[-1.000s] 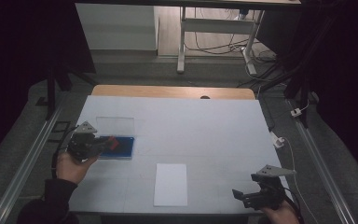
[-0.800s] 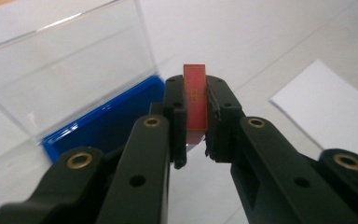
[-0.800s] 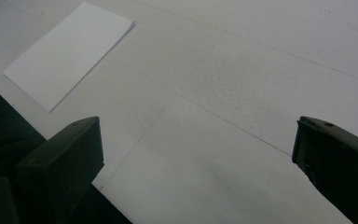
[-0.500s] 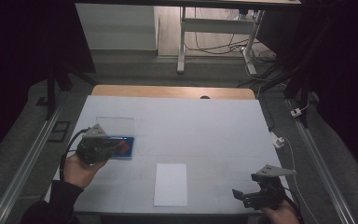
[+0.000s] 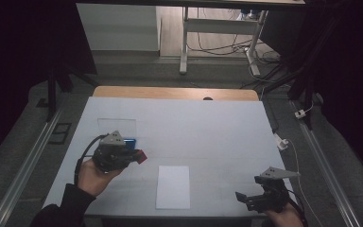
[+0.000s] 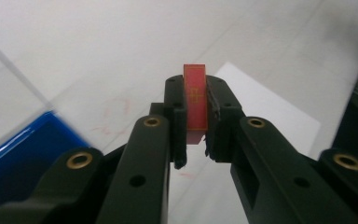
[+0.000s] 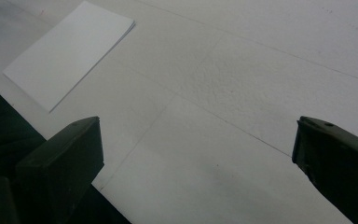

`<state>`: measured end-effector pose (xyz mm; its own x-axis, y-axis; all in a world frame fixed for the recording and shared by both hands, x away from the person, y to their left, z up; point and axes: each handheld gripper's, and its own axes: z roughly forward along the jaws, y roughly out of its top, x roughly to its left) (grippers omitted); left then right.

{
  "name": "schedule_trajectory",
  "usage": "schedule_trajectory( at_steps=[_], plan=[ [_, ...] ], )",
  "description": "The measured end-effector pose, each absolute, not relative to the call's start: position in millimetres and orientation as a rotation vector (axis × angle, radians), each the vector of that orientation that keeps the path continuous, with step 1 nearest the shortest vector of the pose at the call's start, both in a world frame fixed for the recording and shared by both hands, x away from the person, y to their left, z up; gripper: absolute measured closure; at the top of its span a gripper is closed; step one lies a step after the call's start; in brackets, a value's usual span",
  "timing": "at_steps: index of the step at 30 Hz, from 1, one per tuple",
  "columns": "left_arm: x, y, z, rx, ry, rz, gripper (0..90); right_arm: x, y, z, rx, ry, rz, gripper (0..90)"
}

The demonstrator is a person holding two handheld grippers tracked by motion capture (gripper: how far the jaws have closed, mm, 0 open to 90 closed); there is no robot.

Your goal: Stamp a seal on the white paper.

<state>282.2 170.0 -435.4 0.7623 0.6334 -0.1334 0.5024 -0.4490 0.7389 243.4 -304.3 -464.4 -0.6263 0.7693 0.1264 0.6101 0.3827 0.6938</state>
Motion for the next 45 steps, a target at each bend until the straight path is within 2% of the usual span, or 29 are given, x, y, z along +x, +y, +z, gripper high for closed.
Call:
schedule_trajectory(
  at_steps=[24, 45],
  plan=[
    [278, 88, -448, 2.292, 0.654, 0.122, 80.1, 244, -304, -465, 1.231, 2.425, 1.075, 2.2],
    [283, 64, -492, 2.402, 0.663, 0.111, 80.1, 244, -304, -465, 1.231, 2.428, 1.073, 2.2]
  ],
)
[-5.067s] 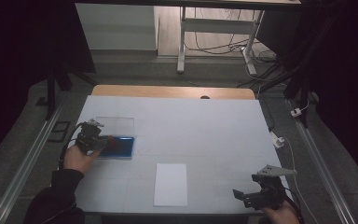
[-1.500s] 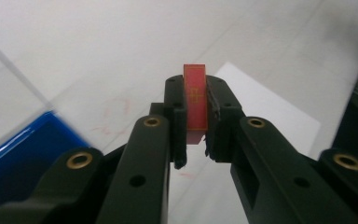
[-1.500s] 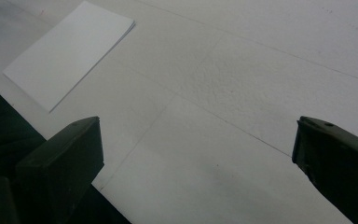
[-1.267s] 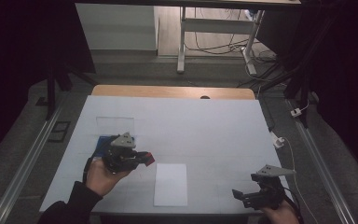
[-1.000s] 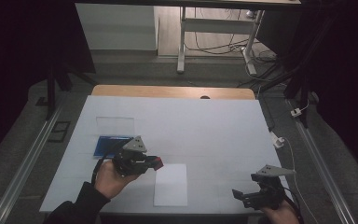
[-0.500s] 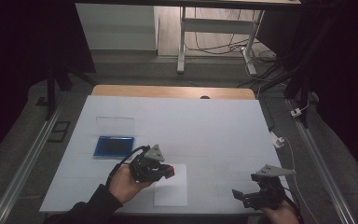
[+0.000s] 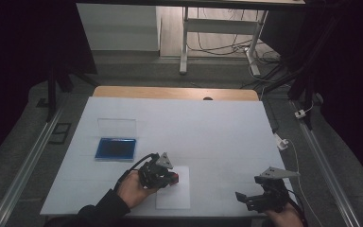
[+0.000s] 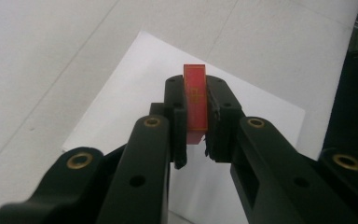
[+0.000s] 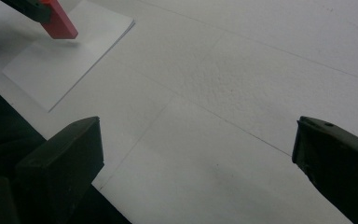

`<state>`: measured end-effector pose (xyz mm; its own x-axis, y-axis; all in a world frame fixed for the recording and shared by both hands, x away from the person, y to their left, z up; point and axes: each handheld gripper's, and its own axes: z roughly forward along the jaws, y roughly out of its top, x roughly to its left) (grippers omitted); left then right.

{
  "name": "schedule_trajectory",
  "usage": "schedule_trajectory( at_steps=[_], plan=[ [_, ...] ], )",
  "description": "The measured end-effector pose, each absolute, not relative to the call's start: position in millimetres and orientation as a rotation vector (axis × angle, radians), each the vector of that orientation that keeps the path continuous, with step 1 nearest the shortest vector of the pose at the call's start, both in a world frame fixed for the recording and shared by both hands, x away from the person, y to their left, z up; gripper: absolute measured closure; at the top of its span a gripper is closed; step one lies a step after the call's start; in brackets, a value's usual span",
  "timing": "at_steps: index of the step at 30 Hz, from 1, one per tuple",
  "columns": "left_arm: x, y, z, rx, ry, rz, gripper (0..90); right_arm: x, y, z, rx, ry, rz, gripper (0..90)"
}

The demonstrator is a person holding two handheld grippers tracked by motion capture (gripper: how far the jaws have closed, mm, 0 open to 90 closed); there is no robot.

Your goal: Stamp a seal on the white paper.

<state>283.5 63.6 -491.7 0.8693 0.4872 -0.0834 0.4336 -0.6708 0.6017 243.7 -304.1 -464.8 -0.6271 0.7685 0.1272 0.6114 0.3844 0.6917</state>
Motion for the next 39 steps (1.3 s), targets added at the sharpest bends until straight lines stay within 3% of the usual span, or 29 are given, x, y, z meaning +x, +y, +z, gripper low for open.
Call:
schedule_trajectory(
  at_steps=[19, 29, 35, 39],
  plan=[
    [273, 62, -507, 2.357, 0.684, 0.183, 80.7, 244, -303, -465, 1.228, 2.432, 1.074, 2.2],
    [287, 73, -511, 2.286, 0.75, 0.028, 80.7, 244, -303, -465, 1.224, 2.436, 1.068, 2.2],
    [273, 63, -508, 2.34, 0.704, 0.173, 80.7, 244, -303, -465, 1.222, 2.438, 1.066, 2.2],
    [273, 62, -508, 2.343, 0.704, 0.176, 80.7, 244, -303, -465, 1.225, 2.437, 1.067, 2.2]
  ],
)
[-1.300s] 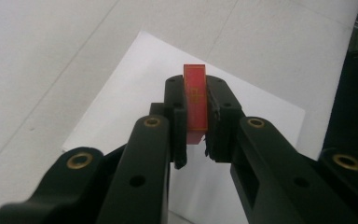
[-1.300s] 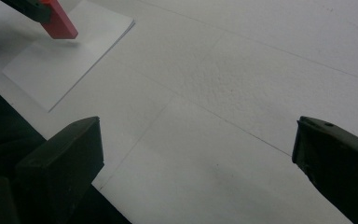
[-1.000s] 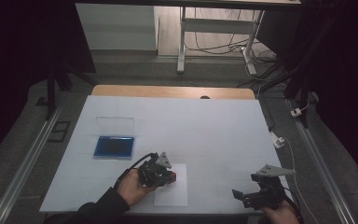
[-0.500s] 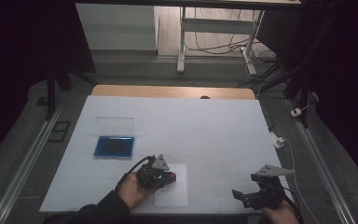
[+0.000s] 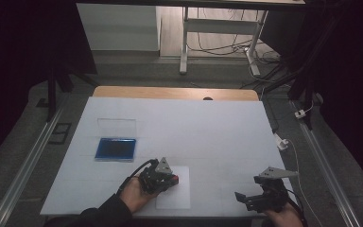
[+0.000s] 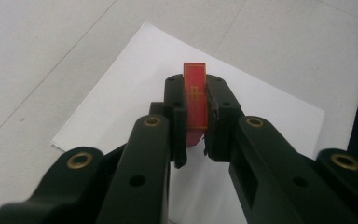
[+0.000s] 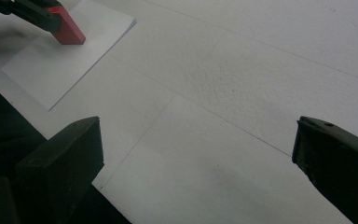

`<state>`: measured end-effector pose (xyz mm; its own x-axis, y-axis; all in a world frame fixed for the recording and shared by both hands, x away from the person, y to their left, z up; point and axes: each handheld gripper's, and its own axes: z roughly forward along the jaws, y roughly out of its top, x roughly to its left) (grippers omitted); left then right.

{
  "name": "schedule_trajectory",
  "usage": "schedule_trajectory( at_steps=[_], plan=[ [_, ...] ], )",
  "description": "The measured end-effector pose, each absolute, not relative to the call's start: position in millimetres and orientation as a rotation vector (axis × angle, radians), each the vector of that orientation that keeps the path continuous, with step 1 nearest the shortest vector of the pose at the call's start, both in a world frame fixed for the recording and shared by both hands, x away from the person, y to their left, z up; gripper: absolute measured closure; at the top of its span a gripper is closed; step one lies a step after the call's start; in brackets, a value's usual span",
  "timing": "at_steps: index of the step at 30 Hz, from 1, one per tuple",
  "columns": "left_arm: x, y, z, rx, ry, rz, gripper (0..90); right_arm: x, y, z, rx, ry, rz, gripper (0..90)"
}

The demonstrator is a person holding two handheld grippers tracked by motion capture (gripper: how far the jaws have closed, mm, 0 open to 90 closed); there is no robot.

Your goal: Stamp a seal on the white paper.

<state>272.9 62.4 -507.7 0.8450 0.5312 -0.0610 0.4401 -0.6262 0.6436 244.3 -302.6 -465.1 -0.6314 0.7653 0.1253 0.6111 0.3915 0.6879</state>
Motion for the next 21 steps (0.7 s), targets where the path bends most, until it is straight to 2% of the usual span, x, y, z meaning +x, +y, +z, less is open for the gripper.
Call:
schedule_trajectory(
  at_steps=[9, 17, 21],
  plan=[
    [277, 65, -507, 2.349, 0.682, 0.155, 80.4, 245, -303, -465, 1.222, 2.437, 1.068, 2.2],
    [274, 61, -504, 2.381, 0.659, 0.197, 80.2, 244, -303, -465, 1.22, 2.433, 1.064, 2.2],
    [273, 64, -497, 2.347, 0.641, 0.226, 80.2, 244, -303, -465, 1.221, 2.434, 1.072, 2.2]
  ],
)
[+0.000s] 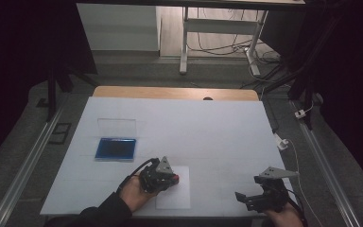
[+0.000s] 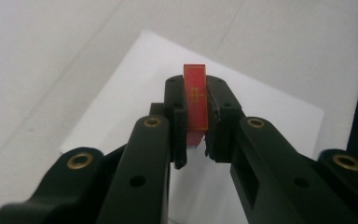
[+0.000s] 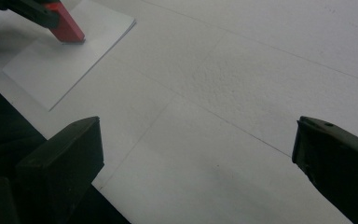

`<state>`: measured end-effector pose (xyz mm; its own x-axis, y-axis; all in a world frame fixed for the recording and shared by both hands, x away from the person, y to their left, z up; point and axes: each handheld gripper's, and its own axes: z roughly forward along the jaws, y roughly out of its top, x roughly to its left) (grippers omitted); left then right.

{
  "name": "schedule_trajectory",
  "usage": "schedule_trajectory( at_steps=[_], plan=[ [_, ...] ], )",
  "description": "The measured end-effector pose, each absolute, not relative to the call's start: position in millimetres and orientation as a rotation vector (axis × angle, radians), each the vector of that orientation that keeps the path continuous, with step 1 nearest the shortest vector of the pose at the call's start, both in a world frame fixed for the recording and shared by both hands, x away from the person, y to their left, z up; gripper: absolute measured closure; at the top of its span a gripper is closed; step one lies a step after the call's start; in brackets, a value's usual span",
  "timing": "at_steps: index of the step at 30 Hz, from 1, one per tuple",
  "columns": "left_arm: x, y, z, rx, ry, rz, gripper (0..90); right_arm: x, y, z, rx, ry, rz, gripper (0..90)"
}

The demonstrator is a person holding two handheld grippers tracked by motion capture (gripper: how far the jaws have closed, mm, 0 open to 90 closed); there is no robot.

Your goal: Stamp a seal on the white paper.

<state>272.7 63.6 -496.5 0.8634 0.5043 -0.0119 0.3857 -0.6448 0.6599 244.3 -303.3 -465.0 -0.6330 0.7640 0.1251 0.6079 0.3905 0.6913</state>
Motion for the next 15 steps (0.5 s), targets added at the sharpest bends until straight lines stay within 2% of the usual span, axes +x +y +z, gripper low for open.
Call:
schedule_trajectory(
  at_steps=[15],
  plan=[
    [269, 80, -479, 2.286, 0.652, 0.176, 80.1, 245, -303, -465, 1.224, 2.436, 1.078, 2.2]
  ],
)
